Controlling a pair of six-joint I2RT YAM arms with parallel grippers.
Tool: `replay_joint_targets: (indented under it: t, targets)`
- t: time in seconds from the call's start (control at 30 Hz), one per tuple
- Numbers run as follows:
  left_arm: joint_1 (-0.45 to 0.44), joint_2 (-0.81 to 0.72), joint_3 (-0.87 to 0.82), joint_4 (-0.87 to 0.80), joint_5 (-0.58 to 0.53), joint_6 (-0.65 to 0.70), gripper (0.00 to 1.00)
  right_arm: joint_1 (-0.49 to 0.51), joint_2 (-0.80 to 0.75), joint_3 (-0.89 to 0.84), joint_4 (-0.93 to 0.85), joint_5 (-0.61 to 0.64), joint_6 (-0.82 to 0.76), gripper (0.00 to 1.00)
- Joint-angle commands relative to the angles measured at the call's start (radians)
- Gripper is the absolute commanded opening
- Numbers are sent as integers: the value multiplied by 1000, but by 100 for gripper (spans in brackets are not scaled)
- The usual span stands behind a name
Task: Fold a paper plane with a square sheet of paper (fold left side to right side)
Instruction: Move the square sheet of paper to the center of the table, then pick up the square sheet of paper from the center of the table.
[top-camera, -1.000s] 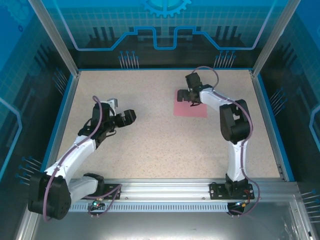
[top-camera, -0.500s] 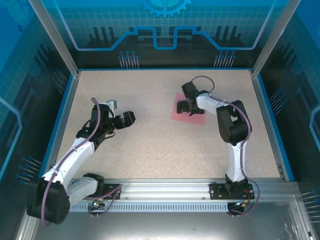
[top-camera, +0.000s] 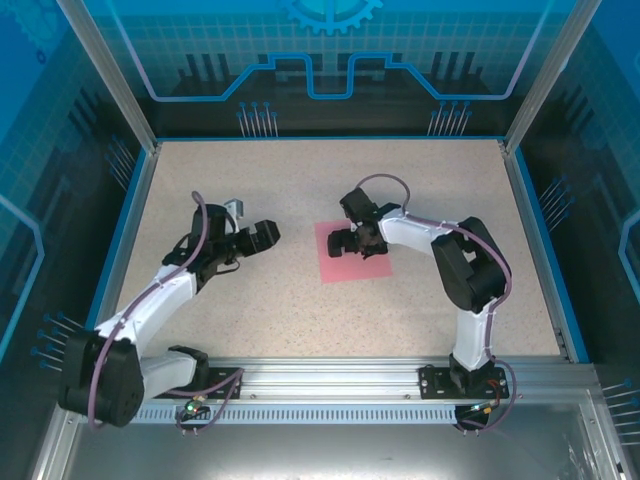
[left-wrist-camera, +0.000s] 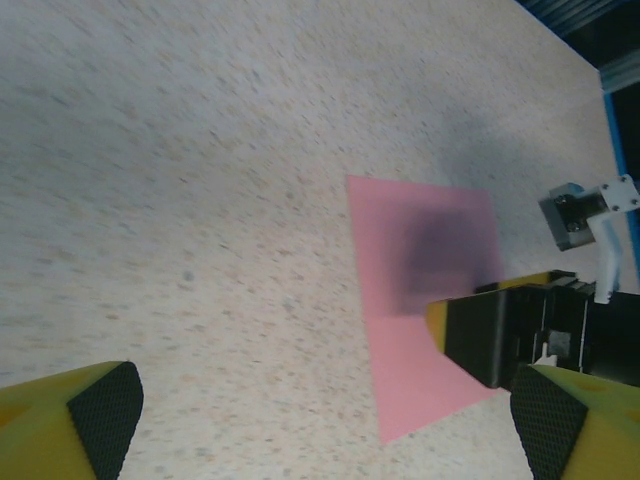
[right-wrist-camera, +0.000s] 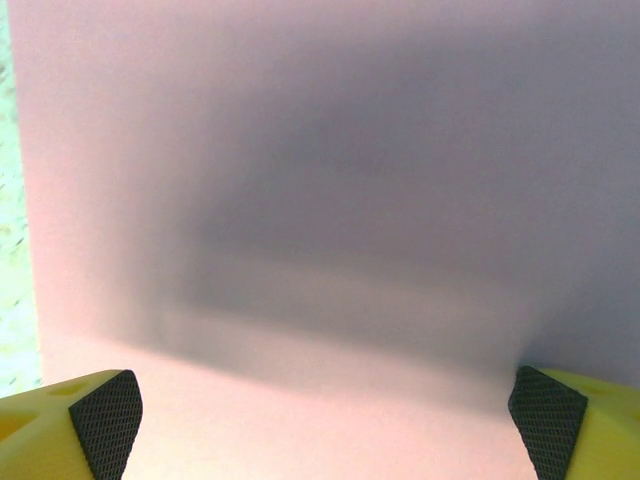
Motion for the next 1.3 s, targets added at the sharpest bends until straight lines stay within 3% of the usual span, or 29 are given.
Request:
replay_joint_targets:
  t: [0.0, 0.2, 0.37, 0.53, 0.8, 1.27]
  targets:
    - [-63, 92, 53, 79, 154, -81, 96, -6, -59, -19, -43, -84, 32, 99]
    - [-204, 318, 193, 67, 206, -107, 82, -67, -97, -50, -61, 43, 0, 99]
    - [-244, 470, 238, 122, 205, -193, 71, -115, -61, -72, -63, 57, -14, 99]
    - [-287, 582, 327, 60, 206, -166, 65, -121, -46, -79, -70, 88, -32, 99]
    - [-307, 684, 358, 16, 159, -192, 50, -117, -36, -111, -46, 12, -8, 99]
    - [-312, 745, 352, -9, 115, -205, 38, -30, -30, -85, -17, -142, 45, 98]
